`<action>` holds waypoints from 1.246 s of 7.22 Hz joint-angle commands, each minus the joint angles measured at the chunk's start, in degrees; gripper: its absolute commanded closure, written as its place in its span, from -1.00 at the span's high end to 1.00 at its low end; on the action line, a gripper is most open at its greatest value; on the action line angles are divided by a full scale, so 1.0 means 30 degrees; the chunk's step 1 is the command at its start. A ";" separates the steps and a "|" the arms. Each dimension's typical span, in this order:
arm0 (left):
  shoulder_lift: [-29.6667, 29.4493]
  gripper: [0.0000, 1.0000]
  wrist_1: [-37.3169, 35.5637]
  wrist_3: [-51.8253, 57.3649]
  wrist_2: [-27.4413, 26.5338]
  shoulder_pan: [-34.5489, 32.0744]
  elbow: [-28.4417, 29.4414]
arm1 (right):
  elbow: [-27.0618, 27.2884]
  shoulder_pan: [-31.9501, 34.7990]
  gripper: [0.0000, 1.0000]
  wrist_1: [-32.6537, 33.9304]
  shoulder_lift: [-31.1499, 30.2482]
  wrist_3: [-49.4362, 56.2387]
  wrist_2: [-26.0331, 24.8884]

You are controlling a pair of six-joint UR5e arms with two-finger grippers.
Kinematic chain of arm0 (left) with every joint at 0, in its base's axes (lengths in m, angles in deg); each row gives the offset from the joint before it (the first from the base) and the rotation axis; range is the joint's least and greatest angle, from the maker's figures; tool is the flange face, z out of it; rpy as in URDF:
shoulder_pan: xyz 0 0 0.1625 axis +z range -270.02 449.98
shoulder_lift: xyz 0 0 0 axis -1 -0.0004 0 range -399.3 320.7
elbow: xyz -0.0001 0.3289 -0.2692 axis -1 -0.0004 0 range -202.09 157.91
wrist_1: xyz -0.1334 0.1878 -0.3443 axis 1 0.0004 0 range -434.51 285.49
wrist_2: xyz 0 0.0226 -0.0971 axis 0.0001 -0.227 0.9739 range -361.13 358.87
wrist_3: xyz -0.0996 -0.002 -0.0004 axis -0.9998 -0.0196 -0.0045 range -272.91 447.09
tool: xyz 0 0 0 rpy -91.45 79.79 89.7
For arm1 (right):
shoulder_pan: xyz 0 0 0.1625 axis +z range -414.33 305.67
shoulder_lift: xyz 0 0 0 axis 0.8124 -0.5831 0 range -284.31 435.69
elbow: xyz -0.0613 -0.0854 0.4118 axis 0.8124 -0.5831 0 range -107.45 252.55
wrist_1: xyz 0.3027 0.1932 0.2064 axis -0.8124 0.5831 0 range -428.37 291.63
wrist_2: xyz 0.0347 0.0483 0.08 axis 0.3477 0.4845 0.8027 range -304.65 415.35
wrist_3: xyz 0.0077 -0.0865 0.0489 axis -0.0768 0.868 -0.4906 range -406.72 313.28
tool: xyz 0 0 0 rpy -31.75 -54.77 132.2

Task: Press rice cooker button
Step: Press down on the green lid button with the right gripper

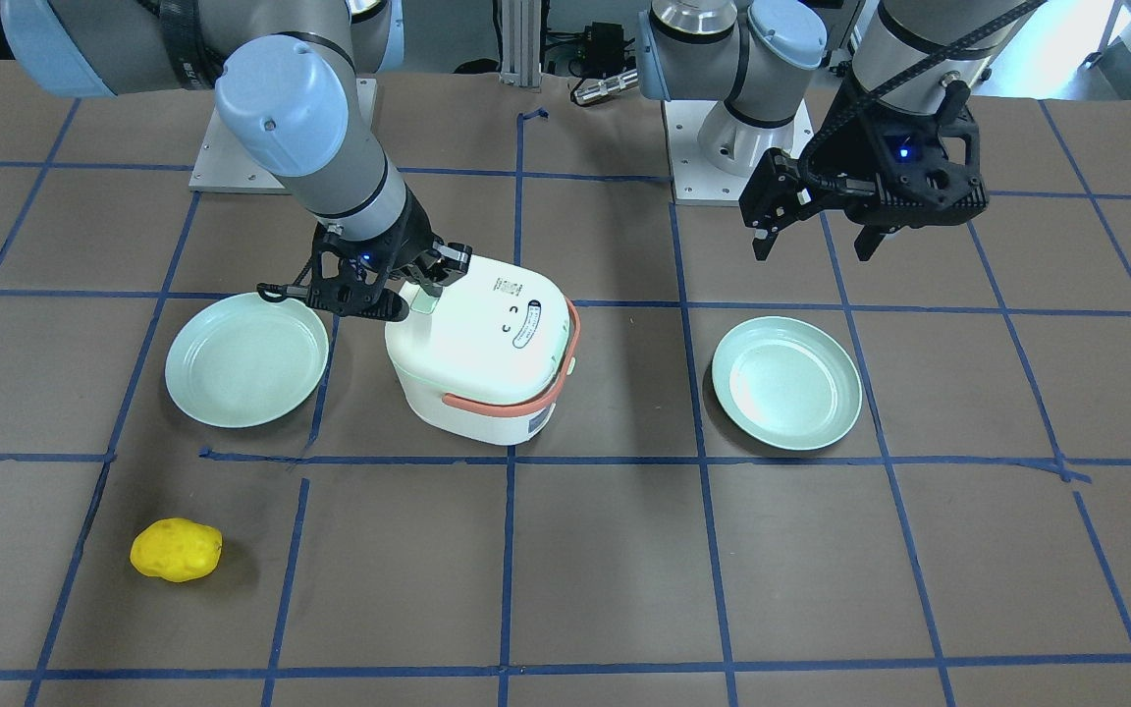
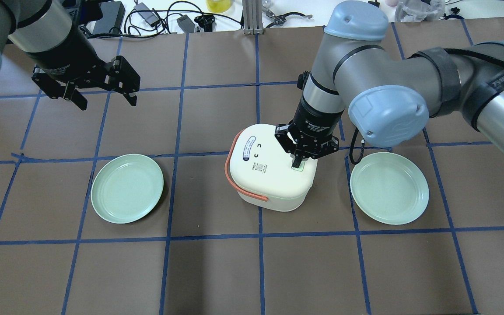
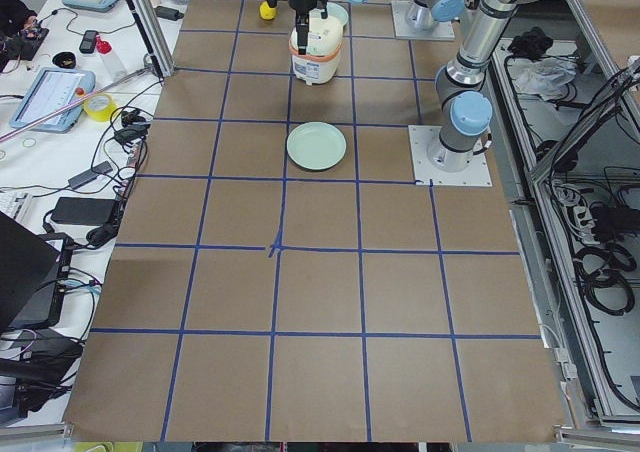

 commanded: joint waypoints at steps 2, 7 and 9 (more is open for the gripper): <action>0.0000 1.00 -0.0001 0.0000 0.0000 0.0000 0.0000 | 0.0001 -0.0030 -1.00 -0.0126 0.0017 -0.0092 -0.0154; 0.0000 1.00 -0.0001 0.0000 0.0000 0.0000 0.0000 | -0.0145 -0.0059 -1.00 -0.0243 -0.0071 -0.1055 -0.0330; 0.0000 1.00 -0.0001 0.0000 0.0000 0.0000 0.0000 | -0.0349 -0.0059 -1.00 -0.0244 -0.0100 -0.1814 -0.0214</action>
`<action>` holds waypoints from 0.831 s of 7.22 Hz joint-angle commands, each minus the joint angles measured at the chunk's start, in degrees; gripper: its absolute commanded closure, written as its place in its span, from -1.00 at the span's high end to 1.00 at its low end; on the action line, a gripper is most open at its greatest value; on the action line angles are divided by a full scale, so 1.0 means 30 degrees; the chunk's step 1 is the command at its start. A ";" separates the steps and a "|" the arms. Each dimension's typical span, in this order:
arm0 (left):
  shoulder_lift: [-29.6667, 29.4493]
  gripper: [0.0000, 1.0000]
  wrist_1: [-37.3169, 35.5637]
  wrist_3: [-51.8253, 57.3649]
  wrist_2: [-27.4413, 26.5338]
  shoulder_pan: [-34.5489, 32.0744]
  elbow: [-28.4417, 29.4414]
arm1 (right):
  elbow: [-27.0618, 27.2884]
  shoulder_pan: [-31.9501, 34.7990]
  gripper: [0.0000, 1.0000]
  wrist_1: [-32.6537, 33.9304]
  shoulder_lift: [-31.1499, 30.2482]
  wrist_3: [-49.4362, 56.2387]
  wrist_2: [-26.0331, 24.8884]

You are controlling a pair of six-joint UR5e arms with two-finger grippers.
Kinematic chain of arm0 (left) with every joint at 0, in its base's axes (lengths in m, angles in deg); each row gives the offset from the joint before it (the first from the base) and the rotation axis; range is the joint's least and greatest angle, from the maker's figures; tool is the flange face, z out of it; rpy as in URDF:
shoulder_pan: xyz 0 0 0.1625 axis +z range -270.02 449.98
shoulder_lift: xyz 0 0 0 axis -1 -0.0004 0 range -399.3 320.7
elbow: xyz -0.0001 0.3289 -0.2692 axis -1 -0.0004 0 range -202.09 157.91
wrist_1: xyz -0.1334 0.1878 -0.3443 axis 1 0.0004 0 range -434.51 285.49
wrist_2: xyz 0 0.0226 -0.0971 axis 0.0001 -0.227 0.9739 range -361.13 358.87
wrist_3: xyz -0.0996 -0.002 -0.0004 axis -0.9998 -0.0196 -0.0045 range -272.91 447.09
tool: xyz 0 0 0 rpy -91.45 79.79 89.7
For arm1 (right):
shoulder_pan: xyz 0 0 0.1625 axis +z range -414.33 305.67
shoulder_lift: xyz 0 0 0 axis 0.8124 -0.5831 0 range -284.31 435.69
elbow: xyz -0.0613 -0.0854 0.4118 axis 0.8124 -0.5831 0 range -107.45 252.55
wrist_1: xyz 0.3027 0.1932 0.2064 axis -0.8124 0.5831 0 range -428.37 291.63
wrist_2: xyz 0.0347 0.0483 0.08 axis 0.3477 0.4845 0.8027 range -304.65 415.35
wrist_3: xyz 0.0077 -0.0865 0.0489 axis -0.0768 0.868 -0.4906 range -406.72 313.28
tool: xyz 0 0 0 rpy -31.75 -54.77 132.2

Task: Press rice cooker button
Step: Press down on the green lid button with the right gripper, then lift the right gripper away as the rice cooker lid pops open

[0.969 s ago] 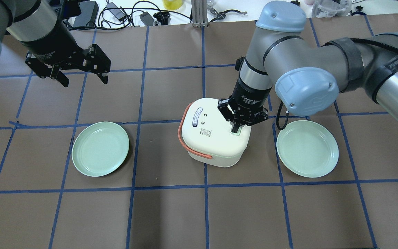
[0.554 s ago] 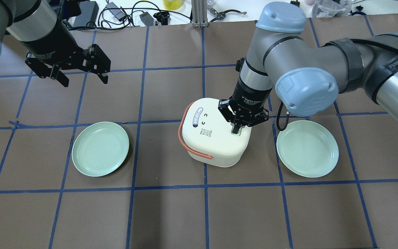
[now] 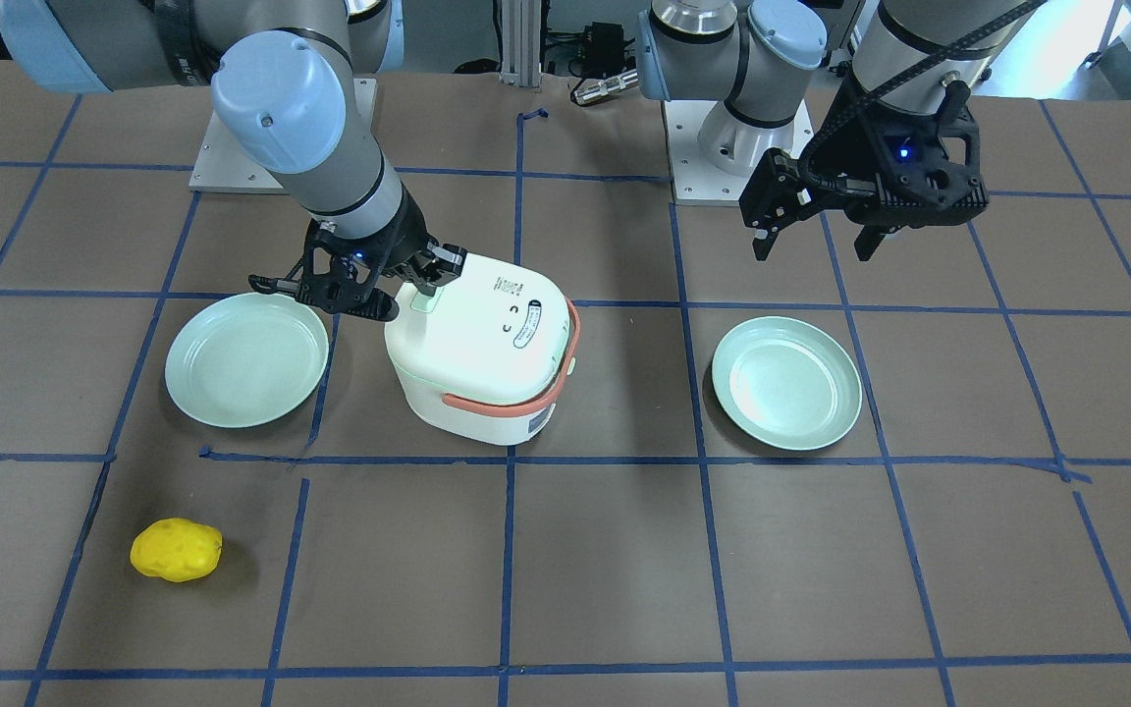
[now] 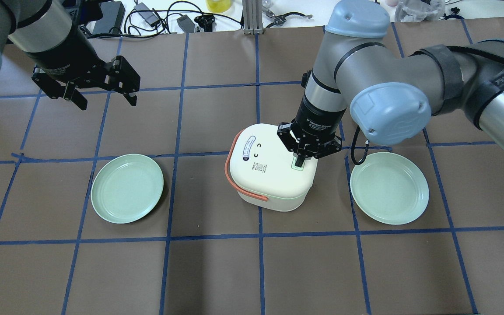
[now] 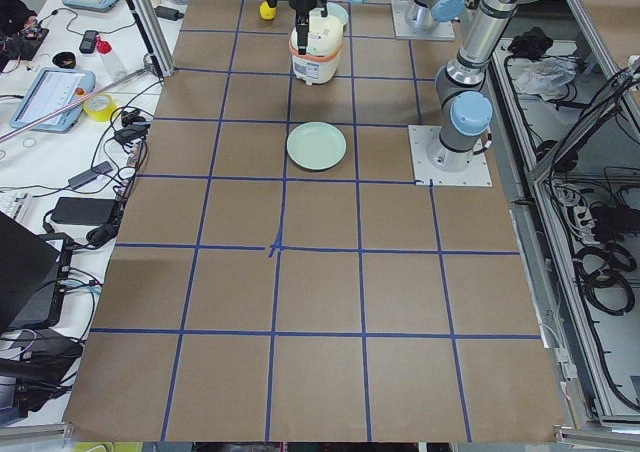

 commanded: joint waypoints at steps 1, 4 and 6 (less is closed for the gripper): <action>0.0000 1.00 0.0000 -0.0029 0.0000 0.0000 0.0000 | -0.1204 -0.0004 -1.00 -0.0819 -0.0144 -0.2258 0.0103; 0.0000 1.00 0.0000 0.0000 0.0000 0.0000 0.0000 | -0.5103 -0.0326 -0.80 -0.3845 -0.0087 -0.2018 -0.2484; 0.0000 1.00 0.0000 0.0000 0.0000 0.0000 0.0000 | -0.5345 -0.1141 0.95 -0.3729 -0.0116 0.1019 -0.3118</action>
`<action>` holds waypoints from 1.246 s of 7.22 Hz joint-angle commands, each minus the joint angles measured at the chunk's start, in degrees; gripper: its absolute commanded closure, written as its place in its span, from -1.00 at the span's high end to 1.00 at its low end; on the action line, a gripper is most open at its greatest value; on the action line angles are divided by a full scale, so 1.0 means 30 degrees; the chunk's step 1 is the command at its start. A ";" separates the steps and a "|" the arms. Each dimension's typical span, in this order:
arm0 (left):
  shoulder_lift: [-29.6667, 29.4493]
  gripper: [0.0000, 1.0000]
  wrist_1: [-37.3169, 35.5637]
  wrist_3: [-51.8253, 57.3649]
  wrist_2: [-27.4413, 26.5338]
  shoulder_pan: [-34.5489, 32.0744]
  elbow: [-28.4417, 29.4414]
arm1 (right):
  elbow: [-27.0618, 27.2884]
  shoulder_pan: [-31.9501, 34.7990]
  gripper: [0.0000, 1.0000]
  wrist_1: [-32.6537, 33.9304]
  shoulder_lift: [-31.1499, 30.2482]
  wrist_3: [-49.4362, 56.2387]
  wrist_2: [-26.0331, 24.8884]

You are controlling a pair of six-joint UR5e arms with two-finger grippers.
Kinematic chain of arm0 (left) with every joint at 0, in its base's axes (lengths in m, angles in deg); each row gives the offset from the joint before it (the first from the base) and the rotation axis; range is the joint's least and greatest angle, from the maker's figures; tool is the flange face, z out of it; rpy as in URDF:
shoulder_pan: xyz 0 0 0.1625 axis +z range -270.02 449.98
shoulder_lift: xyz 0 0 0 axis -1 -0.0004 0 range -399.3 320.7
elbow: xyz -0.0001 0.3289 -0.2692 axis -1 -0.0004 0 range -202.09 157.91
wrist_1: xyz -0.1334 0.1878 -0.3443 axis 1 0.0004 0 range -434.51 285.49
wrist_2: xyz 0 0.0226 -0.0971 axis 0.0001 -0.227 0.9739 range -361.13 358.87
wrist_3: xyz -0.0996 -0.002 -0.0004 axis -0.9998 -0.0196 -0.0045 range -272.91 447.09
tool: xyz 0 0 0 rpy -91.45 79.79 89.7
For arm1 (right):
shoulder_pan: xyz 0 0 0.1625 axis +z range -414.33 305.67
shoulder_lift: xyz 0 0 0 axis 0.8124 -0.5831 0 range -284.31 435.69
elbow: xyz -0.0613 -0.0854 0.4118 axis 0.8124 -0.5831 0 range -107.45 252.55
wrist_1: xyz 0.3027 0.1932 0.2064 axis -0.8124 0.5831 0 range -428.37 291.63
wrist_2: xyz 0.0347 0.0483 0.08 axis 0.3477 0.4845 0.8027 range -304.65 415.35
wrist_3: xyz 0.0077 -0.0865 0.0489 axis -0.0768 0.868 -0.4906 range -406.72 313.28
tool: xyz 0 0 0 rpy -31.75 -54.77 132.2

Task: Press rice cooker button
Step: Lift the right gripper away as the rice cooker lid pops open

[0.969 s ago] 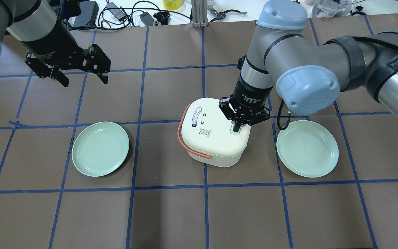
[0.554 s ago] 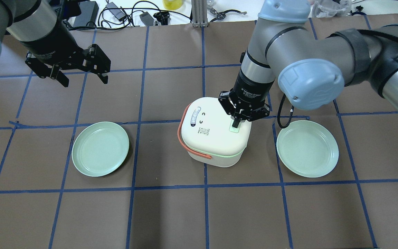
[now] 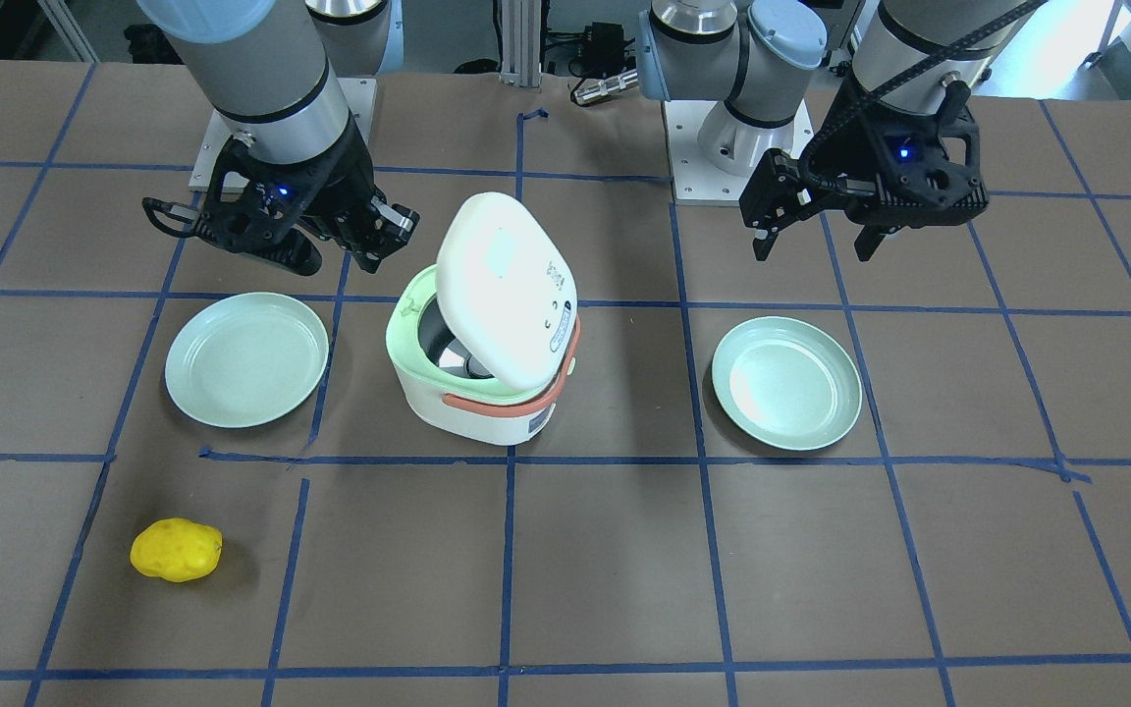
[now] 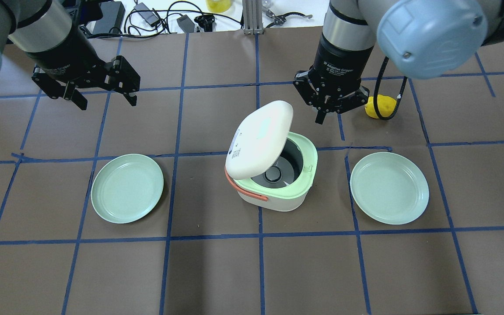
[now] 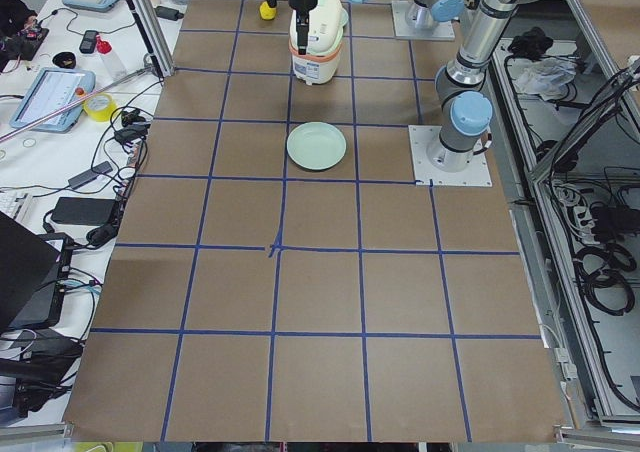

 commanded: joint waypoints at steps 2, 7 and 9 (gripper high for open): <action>0.0000 1.00 0.0000 0.0000 0.0000 0.0001 0.0000 | -0.0528 -0.2048 1.00 -0.0110 -0.0196 0.4789 -0.1188; 0.0000 1.00 0.0000 0.0000 0.0000 0.0001 0.0000 | -0.0440 -0.3197 1.00 -0.0989 -0.0430 0.7208 -0.2948; 0.0000 1.00 0.0000 0.0000 0.0000 0.0001 0.0000 | -0.0411 -0.3402 1.00 -0.1019 -0.0459 0.7295 -0.2948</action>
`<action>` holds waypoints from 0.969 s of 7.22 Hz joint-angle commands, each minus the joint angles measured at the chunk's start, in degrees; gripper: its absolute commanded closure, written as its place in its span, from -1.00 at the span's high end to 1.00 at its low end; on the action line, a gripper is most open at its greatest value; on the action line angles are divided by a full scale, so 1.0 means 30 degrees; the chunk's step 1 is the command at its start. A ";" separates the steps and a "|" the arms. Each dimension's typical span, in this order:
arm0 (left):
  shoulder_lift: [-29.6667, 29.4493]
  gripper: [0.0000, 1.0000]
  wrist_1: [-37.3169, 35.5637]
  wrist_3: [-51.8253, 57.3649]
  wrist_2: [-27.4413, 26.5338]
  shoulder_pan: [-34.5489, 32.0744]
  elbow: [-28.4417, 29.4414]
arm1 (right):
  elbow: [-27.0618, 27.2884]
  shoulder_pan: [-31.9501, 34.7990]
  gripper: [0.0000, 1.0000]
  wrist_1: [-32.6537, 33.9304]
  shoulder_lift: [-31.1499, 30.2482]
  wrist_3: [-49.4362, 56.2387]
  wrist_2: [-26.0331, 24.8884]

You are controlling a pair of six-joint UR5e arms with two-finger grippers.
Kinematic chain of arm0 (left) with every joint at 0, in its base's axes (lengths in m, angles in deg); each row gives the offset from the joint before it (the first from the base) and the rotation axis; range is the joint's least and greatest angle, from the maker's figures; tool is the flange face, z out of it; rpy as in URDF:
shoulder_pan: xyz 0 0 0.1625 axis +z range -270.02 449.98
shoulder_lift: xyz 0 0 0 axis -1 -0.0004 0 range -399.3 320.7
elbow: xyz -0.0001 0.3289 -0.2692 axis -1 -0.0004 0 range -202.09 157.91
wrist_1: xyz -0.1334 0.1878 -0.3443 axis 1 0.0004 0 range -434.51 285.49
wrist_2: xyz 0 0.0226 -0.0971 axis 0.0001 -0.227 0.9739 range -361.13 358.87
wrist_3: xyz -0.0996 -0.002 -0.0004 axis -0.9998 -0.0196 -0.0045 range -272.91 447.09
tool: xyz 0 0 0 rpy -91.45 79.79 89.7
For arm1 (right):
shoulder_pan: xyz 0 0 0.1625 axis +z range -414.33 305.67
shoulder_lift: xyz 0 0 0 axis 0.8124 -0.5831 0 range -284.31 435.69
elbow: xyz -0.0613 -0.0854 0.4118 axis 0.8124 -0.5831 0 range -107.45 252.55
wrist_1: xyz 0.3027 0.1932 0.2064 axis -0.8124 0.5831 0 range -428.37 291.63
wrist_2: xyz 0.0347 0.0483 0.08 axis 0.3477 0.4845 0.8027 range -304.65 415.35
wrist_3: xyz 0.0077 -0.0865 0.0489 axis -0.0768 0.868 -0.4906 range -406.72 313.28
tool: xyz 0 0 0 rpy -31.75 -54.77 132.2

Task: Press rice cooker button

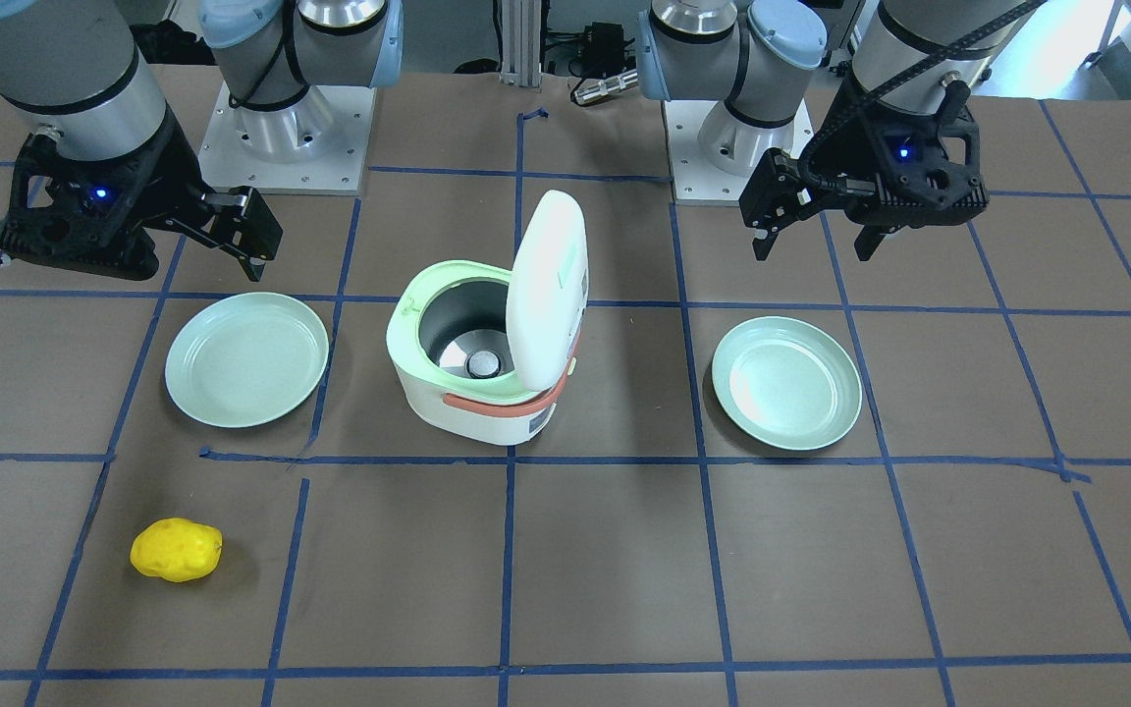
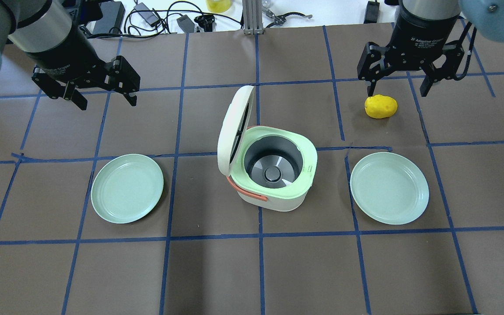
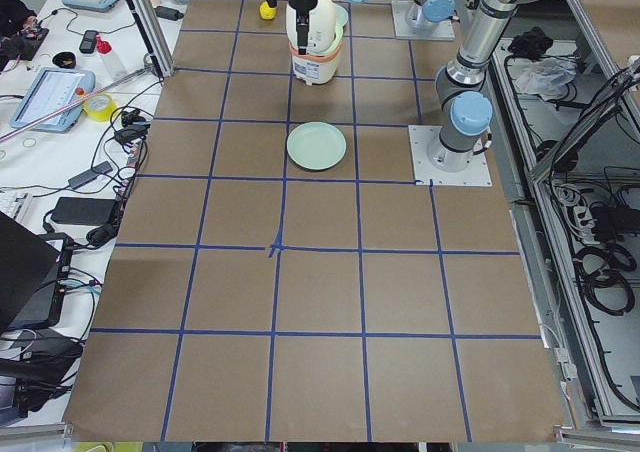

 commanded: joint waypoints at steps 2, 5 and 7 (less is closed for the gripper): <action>0.0000 1.00 0.0000 0.0000 0.0000 0.0000 0.0000 | 0.0012 -0.0074 1.00 -0.0035 -0.0086 0.0104 0.0201; 0.0000 1.00 0.0000 0.0000 0.0000 0.0000 0.0000 | 0.0012 -0.0045 1.00 0.0198 -0.0233 0.0252 0.1367; 0.0000 1.00 0.0000 -0.0029 0.0000 0.0000 0.0000 | 0.0012 -0.0074 1.00 0.0171 -0.0233 0.0309 0.1403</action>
